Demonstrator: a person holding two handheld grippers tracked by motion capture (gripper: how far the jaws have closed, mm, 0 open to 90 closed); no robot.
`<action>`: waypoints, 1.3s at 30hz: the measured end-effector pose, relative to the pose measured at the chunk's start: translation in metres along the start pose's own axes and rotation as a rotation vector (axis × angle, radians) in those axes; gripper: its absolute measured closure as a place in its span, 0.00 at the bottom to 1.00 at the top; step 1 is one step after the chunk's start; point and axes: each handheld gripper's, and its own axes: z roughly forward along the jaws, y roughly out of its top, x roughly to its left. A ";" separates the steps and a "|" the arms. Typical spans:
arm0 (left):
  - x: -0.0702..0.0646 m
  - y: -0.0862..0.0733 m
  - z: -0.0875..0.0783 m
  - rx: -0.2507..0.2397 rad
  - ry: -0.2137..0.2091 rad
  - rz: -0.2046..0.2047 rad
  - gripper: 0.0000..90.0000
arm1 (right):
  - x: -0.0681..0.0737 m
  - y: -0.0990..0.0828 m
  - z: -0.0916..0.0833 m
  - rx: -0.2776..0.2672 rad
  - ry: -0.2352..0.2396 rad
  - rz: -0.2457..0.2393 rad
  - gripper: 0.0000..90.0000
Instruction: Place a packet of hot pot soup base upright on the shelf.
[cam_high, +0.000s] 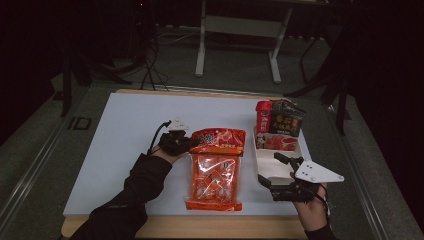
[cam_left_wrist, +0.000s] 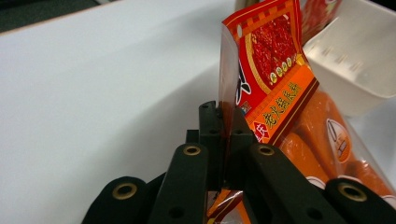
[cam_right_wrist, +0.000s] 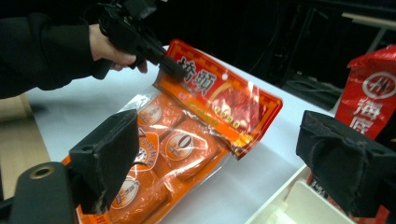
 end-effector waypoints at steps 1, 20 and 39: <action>-0.001 0.001 -0.002 -0.005 -0.003 0.003 0.99 | 0.000 0.000 0.001 0.017 0.002 0.023 0.14; -0.032 0.018 -0.038 -0.092 -0.085 0.090 0.99 | -0.007 0.021 0.006 -0.004 0.005 0.064 0.13; -0.041 0.014 -0.057 -0.163 -0.203 0.136 0.99 | -0.018 0.021 0.027 0.010 0.015 0.077 0.13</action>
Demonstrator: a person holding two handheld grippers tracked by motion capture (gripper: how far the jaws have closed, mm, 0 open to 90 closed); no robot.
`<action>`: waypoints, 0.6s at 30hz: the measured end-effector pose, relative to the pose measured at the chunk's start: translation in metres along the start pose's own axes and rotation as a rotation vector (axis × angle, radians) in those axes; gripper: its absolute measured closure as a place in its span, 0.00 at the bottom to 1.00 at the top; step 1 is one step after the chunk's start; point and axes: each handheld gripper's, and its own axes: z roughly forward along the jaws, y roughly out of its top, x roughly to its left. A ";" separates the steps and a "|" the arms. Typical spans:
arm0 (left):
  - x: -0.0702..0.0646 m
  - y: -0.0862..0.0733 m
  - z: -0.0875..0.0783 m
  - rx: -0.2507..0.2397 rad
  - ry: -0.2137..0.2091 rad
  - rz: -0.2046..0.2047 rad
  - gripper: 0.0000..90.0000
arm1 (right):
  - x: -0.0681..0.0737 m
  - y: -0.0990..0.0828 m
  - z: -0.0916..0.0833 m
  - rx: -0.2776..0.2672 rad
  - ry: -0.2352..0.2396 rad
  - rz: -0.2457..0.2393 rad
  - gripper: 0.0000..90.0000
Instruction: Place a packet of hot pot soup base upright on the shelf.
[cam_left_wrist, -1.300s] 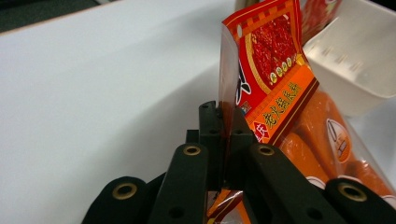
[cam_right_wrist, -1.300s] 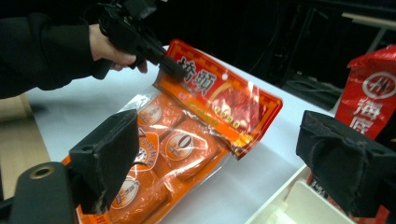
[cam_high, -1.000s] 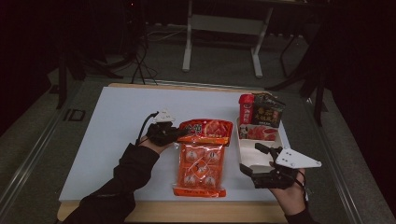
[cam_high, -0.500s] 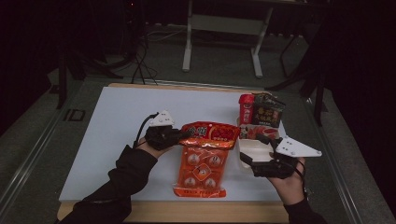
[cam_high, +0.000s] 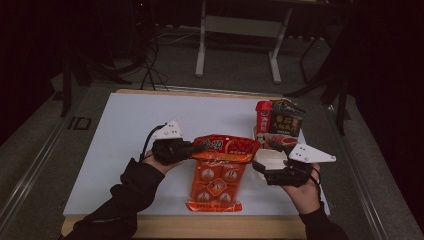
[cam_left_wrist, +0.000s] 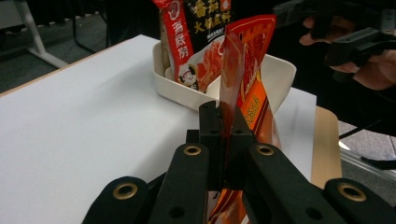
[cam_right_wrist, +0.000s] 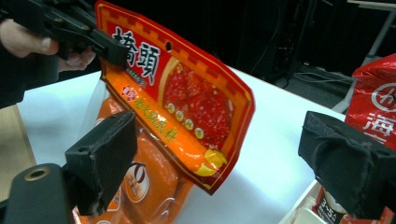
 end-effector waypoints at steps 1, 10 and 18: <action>0.000 0.000 -0.001 -0.004 -0.006 0.007 0.99 | 0.000 0.000 0.000 -0.006 0.004 0.000 0.13; -0.002 -0.002 -0.006 -0.031 -0.061 0.043 0.99 | 0.001 0.004 0.010 -0.008 0.036 -0.005 0.13; -0.003 -0.002 -0.008 -0.041 -0.083 0.062 0.99 | -0.002 0.003 0.027 0.040 0.076 0.027 0.18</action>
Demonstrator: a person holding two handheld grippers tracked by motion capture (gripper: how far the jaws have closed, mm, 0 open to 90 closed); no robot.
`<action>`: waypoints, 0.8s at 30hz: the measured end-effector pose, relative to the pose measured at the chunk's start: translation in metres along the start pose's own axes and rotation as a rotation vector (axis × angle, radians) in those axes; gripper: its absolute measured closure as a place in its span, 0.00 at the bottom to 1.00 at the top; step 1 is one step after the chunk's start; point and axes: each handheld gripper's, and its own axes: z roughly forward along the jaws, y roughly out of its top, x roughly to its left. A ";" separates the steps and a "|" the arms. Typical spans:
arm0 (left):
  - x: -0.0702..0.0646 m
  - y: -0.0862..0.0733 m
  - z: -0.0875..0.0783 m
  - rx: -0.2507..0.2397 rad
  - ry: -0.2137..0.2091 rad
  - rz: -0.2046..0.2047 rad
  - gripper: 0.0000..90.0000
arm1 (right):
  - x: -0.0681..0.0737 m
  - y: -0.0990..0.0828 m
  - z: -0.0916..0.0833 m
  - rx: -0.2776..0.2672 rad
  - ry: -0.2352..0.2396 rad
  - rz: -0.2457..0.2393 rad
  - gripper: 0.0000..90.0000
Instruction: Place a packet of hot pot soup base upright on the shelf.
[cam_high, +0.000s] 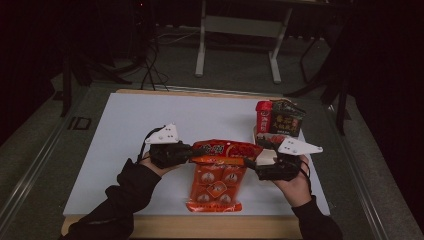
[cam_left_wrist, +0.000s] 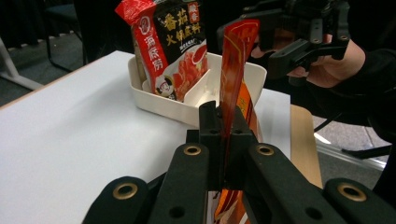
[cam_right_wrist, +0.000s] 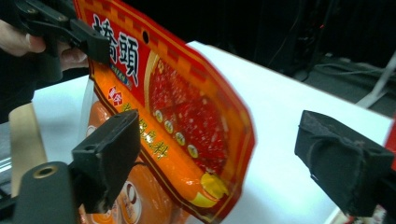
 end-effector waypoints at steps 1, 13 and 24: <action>0.000 0.000 0.000 -0.003 -0.003 -0.004 0.99 | 0.000 -0.001 0.002 0.012 0.016 0.004 0.20; -0.001 -0.001 0.000 -0.017 -0.004 -0.018 0.99 | 0.001 -0.009 0.017 0.080 0.120 0.006 0.64; -0.006 0.002 -0.006 0.000 0.006 -0.028 0.99 | 0.012 -0.003 0.020 0.123 0.200 0.002 1.00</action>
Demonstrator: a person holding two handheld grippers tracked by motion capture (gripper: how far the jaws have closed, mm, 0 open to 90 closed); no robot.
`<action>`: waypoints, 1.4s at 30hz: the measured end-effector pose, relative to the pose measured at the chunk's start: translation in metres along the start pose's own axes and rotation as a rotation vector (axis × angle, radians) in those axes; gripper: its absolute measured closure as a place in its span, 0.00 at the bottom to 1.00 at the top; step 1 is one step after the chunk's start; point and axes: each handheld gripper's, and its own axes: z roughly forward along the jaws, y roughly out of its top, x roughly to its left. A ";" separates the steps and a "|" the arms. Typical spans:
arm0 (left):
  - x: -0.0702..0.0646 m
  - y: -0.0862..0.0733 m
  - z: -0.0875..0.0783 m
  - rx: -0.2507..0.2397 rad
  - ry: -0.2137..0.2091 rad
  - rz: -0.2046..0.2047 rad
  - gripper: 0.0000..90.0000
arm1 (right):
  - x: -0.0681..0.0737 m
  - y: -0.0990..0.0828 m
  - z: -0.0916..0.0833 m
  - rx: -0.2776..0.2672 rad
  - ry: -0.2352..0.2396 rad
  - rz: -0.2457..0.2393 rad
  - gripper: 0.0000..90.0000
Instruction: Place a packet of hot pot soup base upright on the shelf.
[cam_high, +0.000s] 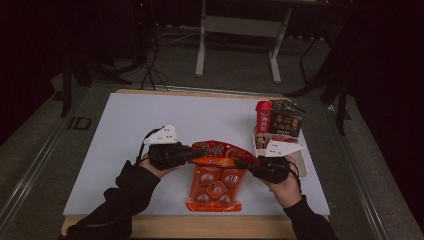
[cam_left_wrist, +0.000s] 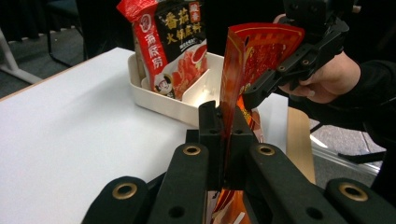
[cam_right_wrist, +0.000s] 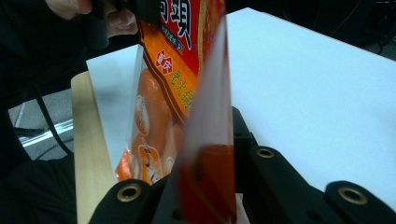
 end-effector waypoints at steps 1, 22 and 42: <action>-0.001 0.002 -0.002 0.000 -0.005 -0.007 0.99 | 0.001 0.002 -0.002 -0.005 0.011 0.005 1.00; -0.002 0.033 -0.021 -0.185 -0.022 -0.031 0.78 | 0.022 0.064 -0.042 -0.080 -0.005 -0.074 1.00; -0.008 0.006 -0.014 -0.120 0.040 -0.105 0.07 | -0.003 0.104 -0.102 -0.210 -0.137 -0.060 1.00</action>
